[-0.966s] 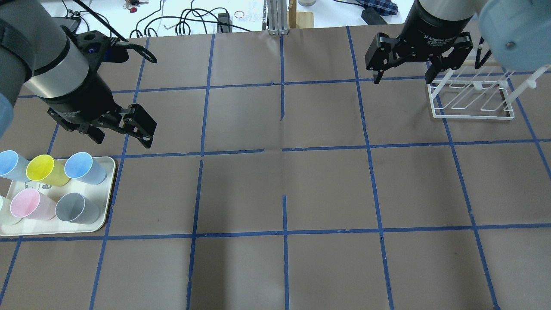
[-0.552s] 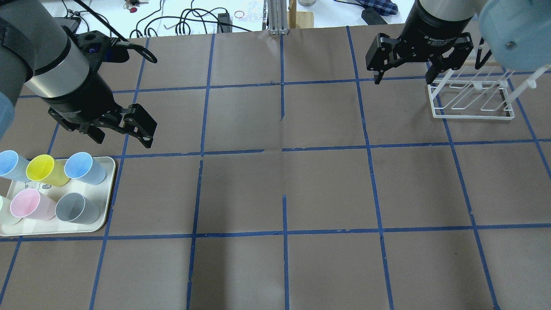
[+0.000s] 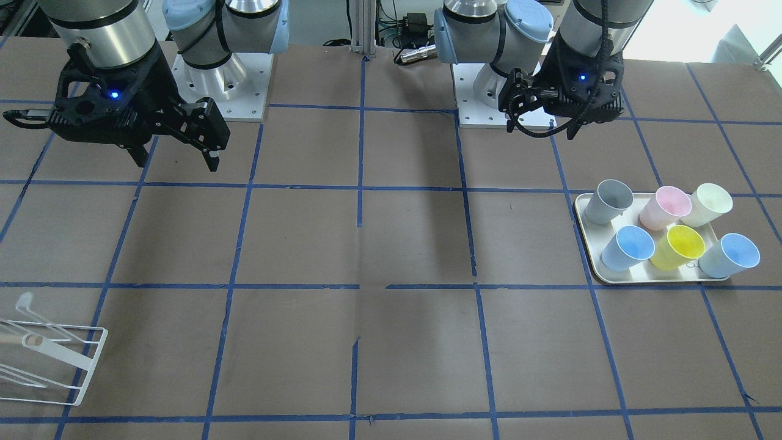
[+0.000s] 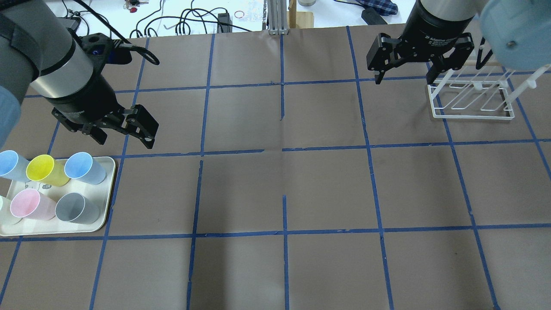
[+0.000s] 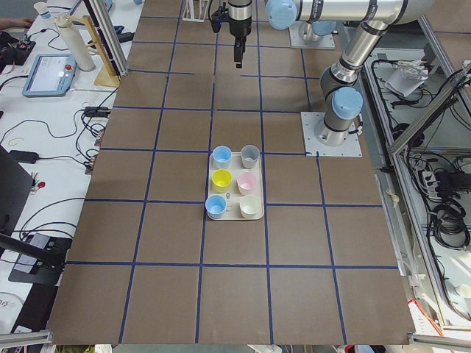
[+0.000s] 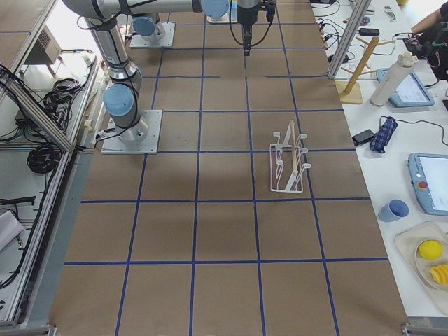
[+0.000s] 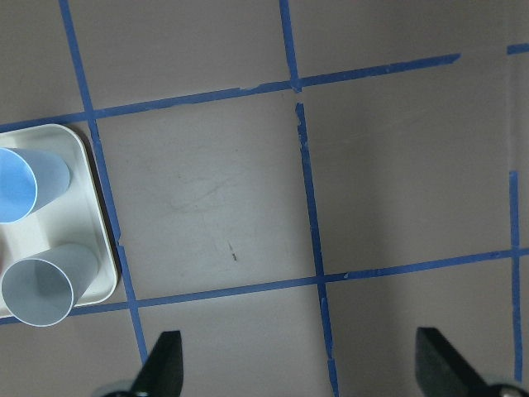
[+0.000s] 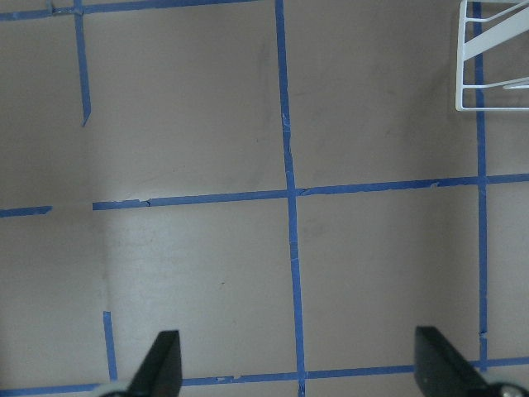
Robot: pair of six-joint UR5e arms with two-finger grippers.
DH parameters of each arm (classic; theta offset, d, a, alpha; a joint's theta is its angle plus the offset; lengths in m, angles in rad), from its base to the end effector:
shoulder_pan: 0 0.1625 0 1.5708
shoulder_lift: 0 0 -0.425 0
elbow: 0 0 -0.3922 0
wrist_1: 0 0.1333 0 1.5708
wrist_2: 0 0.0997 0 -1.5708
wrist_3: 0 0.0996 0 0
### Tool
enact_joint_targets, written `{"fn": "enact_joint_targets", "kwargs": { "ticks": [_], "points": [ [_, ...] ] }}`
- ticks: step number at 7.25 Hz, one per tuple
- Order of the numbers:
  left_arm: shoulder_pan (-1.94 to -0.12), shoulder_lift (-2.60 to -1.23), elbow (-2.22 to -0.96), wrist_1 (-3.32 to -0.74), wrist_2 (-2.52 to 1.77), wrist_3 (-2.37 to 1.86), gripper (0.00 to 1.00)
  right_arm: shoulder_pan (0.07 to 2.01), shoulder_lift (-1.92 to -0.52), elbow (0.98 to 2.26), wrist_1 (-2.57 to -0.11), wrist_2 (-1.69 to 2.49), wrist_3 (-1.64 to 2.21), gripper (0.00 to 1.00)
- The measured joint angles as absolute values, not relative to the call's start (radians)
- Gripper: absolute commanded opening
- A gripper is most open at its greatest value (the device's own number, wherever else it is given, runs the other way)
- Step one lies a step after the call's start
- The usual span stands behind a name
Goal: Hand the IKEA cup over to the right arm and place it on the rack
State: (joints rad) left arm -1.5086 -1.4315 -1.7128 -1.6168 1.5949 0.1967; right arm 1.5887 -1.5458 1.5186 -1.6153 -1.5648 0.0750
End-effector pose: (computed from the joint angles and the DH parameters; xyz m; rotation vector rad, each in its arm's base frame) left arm -0.1040 -0.4352 0.4780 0.2108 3.1158 0.0803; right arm 0.1430 -0.5068 0.5058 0.0890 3.1290 -0.1117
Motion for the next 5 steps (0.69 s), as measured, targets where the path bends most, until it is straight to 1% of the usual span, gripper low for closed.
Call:
{"fn": "enact_joint_targets", "kwargs": {
  "ticks": [5],
  "points": [
    [-1.506, -1.427, -1.715, -1.617, 1.595, 0.202, 1.00, 1.567, -1.545, 1.517, -1.614, -1.558, 0.042, 1.00]
  ]
}}
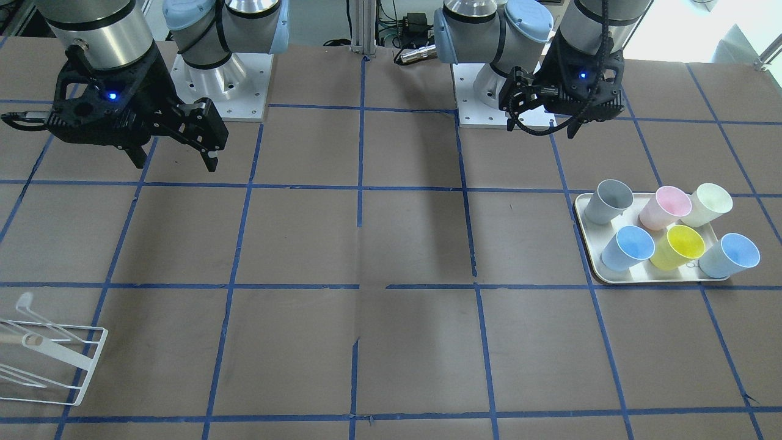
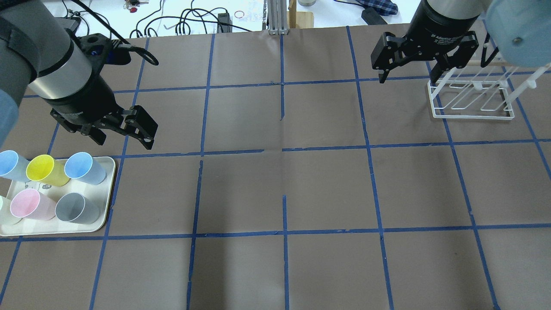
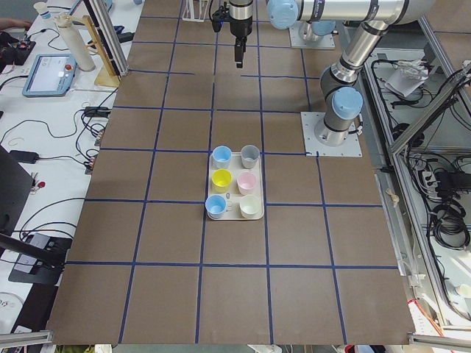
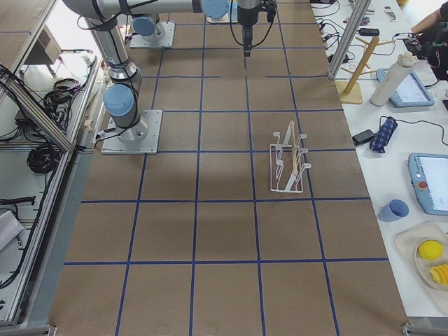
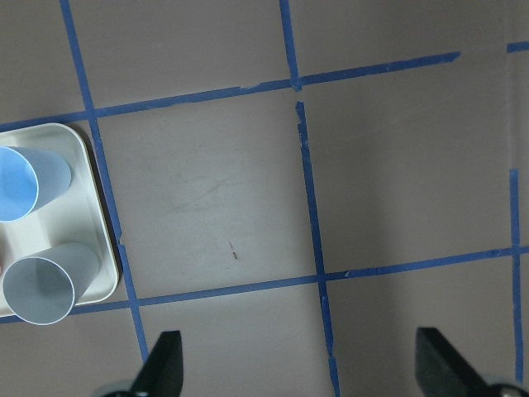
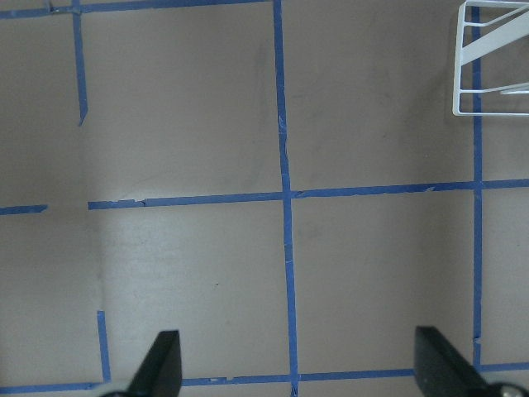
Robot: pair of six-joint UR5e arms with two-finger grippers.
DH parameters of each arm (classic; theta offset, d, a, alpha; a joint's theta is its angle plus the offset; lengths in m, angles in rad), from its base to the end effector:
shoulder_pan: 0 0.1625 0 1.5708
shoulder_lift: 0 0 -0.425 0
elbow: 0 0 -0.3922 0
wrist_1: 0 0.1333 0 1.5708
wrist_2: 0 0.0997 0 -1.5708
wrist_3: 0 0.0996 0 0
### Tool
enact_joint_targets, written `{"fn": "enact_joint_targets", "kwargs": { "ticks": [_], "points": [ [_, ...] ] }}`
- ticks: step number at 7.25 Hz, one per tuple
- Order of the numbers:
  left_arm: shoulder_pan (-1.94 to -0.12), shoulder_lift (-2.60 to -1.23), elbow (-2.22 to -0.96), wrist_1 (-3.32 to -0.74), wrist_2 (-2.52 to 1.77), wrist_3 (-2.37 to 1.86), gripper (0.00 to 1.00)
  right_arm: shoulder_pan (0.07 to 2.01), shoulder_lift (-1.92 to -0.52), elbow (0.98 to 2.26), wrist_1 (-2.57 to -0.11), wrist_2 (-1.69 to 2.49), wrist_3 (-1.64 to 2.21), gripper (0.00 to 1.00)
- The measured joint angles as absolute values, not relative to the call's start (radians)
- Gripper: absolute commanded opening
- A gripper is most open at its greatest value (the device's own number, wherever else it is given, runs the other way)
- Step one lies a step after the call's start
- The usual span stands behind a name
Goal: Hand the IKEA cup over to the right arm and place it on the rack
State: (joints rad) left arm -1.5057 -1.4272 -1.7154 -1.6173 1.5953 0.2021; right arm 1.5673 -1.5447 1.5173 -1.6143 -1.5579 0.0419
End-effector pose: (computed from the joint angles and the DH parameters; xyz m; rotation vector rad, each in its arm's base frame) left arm -0.1029 -0.4338 0.4785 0.2146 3.1153 0.0786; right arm 0.1328 -0.5101 0.5058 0.0702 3.1246 -0.1104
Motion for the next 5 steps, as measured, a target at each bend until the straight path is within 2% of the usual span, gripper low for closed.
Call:
{"fn": "enact_joint_targets", "kwargs": {
  "ticks": [3, 5],
  "points": [
    [-1.473, -1.442, -1.715, -1.597, 1.600, 0.246, 1.00, 1.538, -1.546, 1.517, -1.615, -1.556, 0.003, 1.00],
    [-1.363, -1.460, -1.715, -1.556, 1.601, 0.421, 1.00, 1.499, -1.550, 1.516, -1.614, -1.552, -0.063, 1.00]
  ]
}}
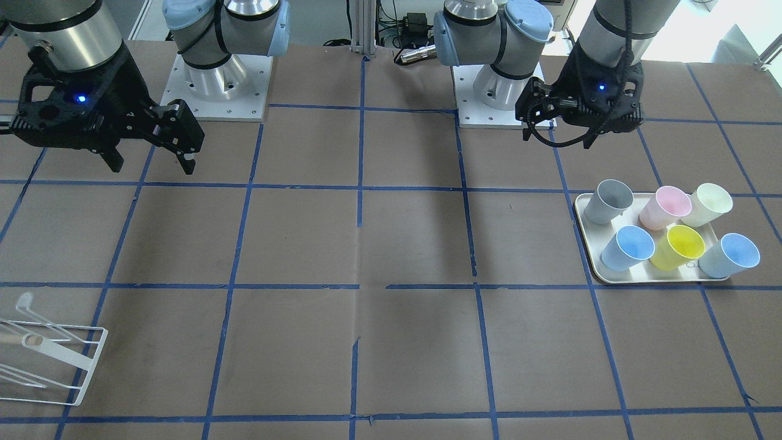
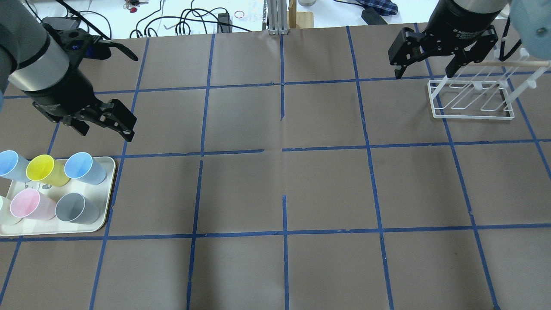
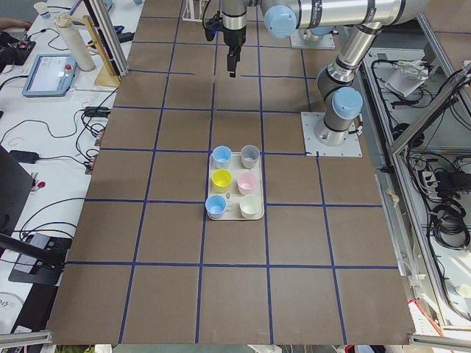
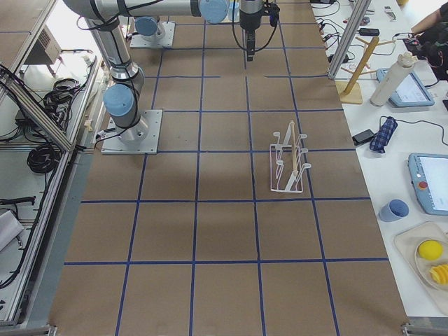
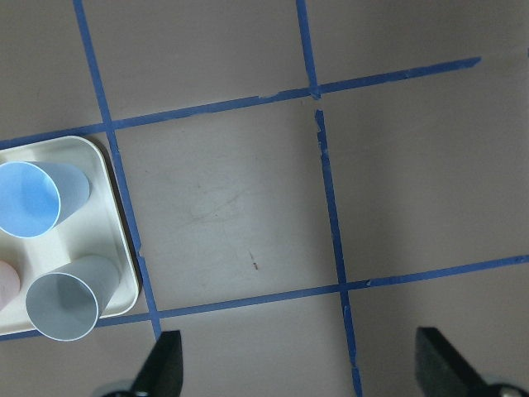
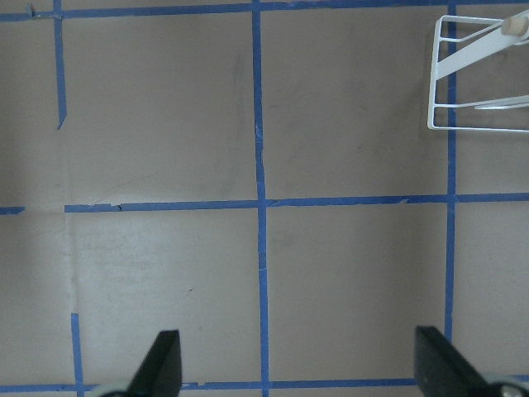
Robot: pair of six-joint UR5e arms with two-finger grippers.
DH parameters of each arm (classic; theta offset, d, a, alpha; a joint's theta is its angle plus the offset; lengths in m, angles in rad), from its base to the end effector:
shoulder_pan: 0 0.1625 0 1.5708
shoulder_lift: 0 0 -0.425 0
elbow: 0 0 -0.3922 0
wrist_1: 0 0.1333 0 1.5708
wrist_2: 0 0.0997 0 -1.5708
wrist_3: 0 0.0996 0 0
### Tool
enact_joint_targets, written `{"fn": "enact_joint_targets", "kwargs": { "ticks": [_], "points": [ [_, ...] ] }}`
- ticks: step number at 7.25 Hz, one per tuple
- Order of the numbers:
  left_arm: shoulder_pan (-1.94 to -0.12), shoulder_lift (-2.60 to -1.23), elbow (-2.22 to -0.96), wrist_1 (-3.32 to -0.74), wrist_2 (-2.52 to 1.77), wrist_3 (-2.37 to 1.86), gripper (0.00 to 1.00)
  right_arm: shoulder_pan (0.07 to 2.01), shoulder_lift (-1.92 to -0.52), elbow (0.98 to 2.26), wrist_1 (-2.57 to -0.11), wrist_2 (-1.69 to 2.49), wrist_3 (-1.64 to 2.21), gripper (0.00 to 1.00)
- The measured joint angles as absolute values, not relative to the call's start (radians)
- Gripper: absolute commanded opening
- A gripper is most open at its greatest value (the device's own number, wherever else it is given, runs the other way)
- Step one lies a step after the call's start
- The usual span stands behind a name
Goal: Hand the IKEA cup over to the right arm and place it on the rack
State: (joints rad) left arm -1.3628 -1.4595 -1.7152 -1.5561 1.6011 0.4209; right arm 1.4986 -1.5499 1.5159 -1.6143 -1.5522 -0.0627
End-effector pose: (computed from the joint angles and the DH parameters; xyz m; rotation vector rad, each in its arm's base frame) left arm -0.0361 -0.4600 0.4705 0.3317 3.1005 0.0419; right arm 0.0982 -0.5164 0.5092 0.0137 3.1258 -0.1229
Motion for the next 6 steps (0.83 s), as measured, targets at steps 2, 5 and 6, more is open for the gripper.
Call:
{"fn": "enact_joint_targets", "kwargs": {
  "ticks": [2, 5, 6],
  "points": [
    [-1.197, -1.491, -1.717, -1.539, 1.603, 0.710, 1.00, 1.456, -1.552, 1.516, -1.614, -1.553, -0.155, 1.00],
    [-1.040, -1.570, -1.747, -1.422, 1.600, 0.956, 1.00, 1.339, -1.554, 1.517, -1.592, -1.554, -0.294, 1.00],
    [-1.024, -1.601, -1.772, -1.345, 1.604, 1.017, 1.00, 1.303, -1.554, 1.517, -1.580, -1.552, -0.334, 1.00]
  ]
}}
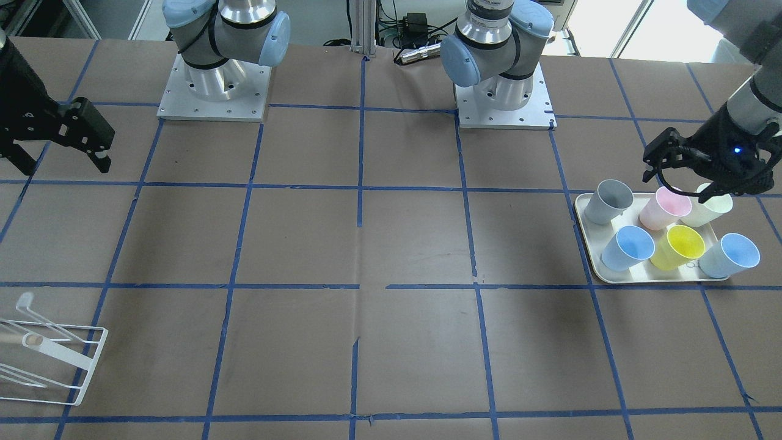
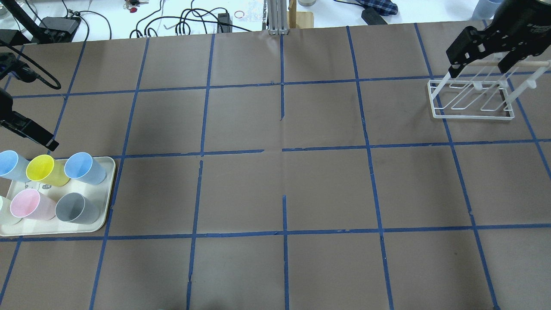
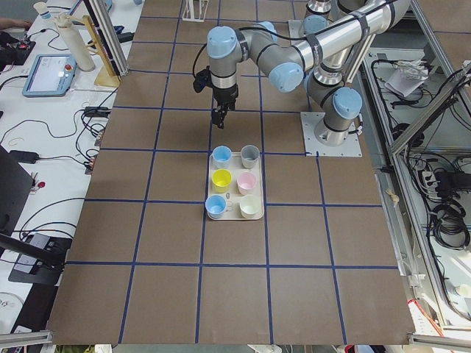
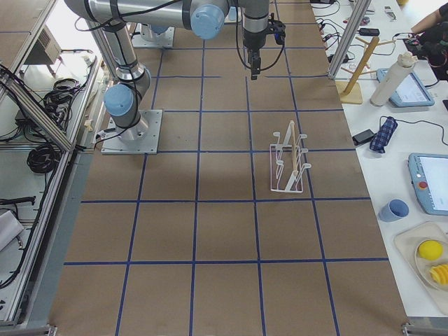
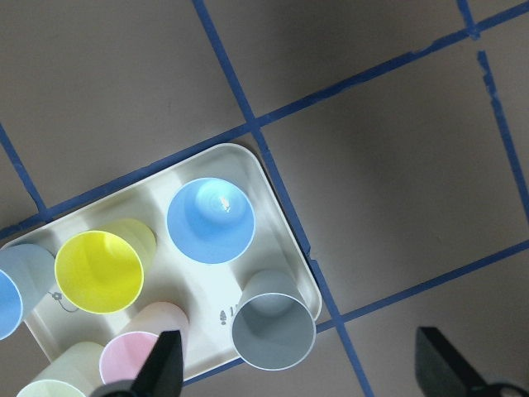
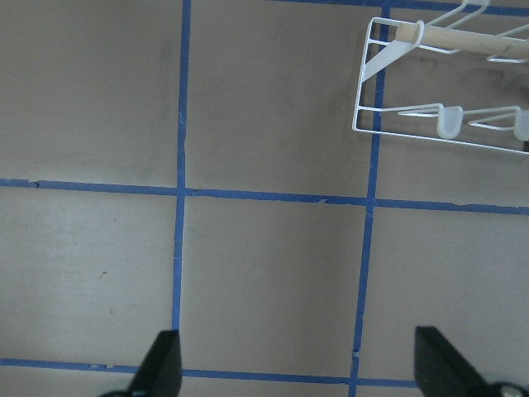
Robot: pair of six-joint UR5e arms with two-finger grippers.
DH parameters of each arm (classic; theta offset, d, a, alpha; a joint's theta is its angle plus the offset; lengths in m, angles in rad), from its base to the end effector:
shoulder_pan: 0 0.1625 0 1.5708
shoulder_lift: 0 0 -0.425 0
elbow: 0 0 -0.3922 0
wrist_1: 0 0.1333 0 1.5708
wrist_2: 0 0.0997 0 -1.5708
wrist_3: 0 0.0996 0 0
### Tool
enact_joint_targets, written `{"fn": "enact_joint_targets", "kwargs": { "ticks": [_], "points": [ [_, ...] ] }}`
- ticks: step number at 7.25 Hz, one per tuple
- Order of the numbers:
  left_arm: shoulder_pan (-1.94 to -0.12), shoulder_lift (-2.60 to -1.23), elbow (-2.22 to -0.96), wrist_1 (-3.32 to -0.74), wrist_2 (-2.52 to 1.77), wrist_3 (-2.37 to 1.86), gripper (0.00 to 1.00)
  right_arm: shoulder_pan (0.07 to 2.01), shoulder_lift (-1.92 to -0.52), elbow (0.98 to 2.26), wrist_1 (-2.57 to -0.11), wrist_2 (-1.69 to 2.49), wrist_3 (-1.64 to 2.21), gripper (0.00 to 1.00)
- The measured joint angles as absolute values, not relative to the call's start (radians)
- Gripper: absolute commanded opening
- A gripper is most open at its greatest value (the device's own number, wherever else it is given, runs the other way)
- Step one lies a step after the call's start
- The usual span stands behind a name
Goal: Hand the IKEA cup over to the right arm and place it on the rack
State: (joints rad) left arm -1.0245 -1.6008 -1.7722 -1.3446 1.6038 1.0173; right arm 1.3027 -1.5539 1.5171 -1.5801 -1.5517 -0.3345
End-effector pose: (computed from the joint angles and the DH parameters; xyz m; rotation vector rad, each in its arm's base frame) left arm 0.1454 -0.4894 0.3973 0.7285 3.0354 0.0421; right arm -0.0029 -0.5211 0.5070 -0.1048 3.1343 -0.0779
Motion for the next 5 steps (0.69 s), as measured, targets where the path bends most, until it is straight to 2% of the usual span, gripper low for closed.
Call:
{"fn": "enact_joint_targets", "kwargs": {
  "ticks": [1, 5],
  "points": [
    [-1.010, -1.631, -1.797, -1.281, 1.603, 1.054, 1.00, 1.275, -1.554, 1.517, -1.574, -1.551, -0.358, 1.00],
    [-0.973, -1.722, -1.910, -1.079, 1.598, 1.154, 0.83, 1.189, -1.553, 1.514, -1.484, -1.547, -0.375, 1.00]
  ]
}}
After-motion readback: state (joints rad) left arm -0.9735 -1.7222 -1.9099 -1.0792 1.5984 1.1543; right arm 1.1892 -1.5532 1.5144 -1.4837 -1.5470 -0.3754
